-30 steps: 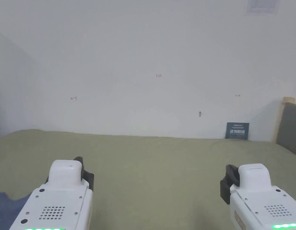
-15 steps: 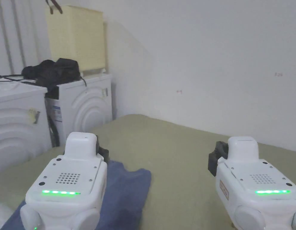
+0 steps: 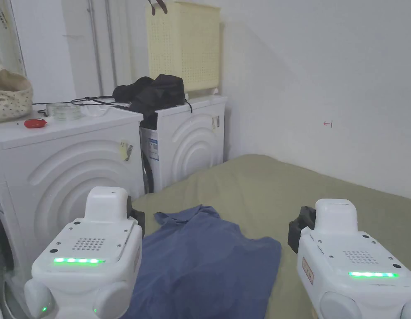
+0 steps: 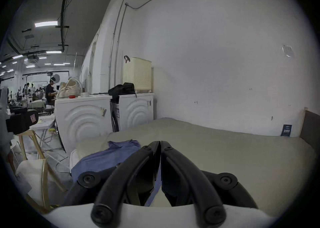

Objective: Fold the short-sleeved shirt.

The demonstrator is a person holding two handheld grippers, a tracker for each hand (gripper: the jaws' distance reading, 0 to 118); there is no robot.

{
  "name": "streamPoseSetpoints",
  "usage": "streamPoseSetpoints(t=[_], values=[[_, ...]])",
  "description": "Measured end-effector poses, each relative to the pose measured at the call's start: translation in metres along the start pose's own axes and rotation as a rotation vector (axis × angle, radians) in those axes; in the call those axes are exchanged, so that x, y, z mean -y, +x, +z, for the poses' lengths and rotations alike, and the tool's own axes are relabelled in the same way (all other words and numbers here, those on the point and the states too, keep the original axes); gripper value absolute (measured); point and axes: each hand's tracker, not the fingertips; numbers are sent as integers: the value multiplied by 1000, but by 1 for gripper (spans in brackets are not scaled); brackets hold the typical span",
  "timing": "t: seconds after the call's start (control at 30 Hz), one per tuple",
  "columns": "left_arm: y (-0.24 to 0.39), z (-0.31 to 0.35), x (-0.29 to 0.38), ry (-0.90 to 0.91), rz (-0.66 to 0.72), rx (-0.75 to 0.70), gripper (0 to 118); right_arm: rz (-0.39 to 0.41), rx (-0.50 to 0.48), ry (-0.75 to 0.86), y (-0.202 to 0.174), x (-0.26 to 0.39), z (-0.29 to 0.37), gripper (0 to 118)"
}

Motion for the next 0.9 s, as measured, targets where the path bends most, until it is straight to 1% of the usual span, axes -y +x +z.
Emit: streamPoseSetpoints(t=[0.07,0.13,0.27,0.33,0.4,0.47,0.5,0.53,0.57,0.63,0.67,0.7,0.73,0.77,0.8,0.83,0.87,0.9], values=[[13,-35,-8,-56,3,34,0,8,8,-4,2,4,-12,7],[30,-75,-22,-113,-26,121,0,15,25,-4,7,8,-28,7],[79,-177,-70,-227,-196,283,0,7,53,-7,20,17,-62,7],[106,-224,-89,-320,-264,329,0,-3,58,-8,26,23,-75,7],[131,-274,-97,-487,-294,402,0,-3,63,-8,33,30,-85,7],[156,-308,-88,-694,-305,486,0,-2,64,-14,40,37,-93,7],[168,-310,-77,-846,-291,507,0,1,65,-22,43,41,-96,7],[182,-322,-58,-1049,-281,560,0,2,65,-33,49,46,-99,7],[195,-326,-37,-1112,-319,620,0,-4,65,-38,53,50,-100,8],[219,-325,3,-1100,-477,623,0,-19,75,-47,61,59,-101,7],[228,-328,23,-1096,-471,554,0,-33,84,-55,65,63,-101,7],[233,-332,36,-1113,-462,523,0,-41,79,-61,69,66,-101,7],[236,-337,50,-1132,-417,526,0,-42,80,-66,72,68,-101,8],[232,-355,61,-1157,-356,527,0,-38,83,-71,74,69,-100,8],[230,-358,66,-1163,-301,534,21,-31,82,-70,75,70,-99,8],[226,-362,70,-1163,-231,527,69,-24,79,-68,77,71,-97,8],[224,-366,76,-1175,-189,518,115,-17,74,-66,78,71,-96,8],[221,-369,79,-1186,-170,534,113,-13,72,-66,79,71,-95,8]])
